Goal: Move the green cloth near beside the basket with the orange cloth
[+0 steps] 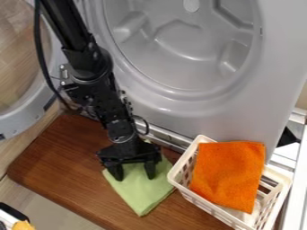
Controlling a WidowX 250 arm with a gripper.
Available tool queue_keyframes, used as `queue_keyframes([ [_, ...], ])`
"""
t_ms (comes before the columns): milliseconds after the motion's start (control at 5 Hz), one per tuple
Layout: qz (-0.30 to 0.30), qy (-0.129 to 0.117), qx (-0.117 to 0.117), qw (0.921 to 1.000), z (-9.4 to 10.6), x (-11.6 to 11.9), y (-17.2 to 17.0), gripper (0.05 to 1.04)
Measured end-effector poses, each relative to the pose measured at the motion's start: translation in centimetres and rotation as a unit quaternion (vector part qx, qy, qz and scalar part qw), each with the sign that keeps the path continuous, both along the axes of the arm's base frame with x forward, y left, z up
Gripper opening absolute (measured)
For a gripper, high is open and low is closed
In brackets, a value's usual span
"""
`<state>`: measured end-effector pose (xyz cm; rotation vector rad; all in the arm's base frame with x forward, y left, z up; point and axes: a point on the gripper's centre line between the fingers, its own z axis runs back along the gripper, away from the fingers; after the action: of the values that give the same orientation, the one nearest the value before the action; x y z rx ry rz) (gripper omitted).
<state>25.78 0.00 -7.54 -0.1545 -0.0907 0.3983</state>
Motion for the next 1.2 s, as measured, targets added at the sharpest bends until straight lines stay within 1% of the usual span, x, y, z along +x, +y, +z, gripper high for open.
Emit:
queue_keyframes([
  [200,-0.004,0.000,-0.001,1.0000,0.1,0.0,-0.1,1.001],
  [400,-0.016,-0.006,0.002,0.9999,0.8,0.4,-0.1,0.999],
  [600,-0.018,-0.028,0.000,0.9994,2.2,1.1,-0.2,0.999],
  [800,-0.030,-0.042,0.002,0.9987,3.6,1.1,-0.7,0.999],
  [1000,-0.031,-0.053,0.006,0.9981,5.3,0.6,-0.7,0.999],
  [1200,-0.021,-0.068,0.021,0.9973,7.7,-0.4,-0.3,0.999],
])
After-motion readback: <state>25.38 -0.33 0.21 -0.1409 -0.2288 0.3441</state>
